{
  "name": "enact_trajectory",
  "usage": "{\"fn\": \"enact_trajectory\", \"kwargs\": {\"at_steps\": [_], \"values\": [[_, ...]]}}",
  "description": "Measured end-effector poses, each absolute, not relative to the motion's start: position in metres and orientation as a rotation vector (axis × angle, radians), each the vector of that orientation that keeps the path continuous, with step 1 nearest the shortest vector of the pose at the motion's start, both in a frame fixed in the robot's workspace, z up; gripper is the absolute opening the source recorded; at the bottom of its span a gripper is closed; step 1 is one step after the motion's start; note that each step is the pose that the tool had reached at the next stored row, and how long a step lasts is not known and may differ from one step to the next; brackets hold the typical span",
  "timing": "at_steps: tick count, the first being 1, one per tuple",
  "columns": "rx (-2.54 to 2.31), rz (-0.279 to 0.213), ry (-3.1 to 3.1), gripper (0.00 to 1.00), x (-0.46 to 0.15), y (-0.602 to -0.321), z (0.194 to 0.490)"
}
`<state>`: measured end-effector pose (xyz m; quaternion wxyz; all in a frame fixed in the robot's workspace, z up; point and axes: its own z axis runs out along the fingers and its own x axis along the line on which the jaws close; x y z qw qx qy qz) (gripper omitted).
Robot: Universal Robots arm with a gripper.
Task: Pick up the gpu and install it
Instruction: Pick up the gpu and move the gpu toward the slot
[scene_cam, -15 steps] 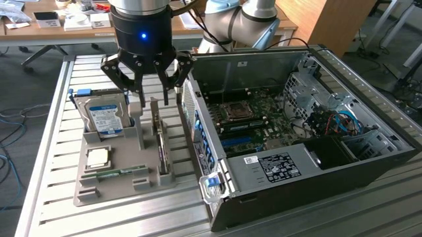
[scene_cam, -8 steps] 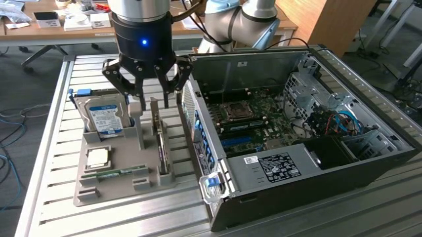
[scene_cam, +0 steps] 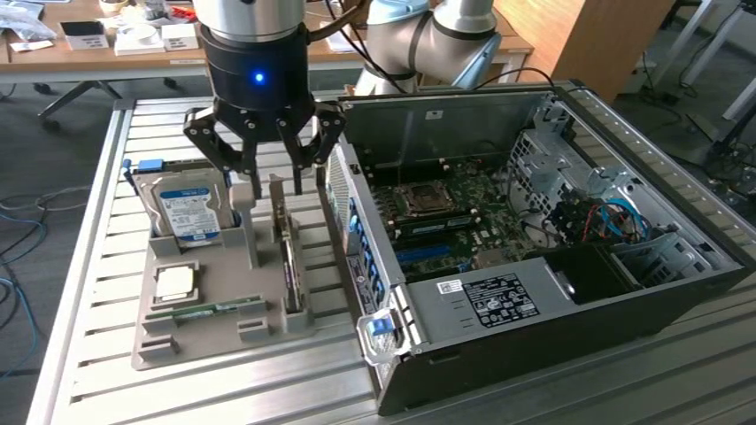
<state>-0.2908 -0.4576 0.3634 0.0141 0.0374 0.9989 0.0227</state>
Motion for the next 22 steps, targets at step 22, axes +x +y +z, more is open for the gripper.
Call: {"fn": "enact_trajectory", "kwargs": {"at_steps": [22], "values": [[0.116, 0.070, 3.111, 0.47, -0.291, -0.459, 0.344]]}}
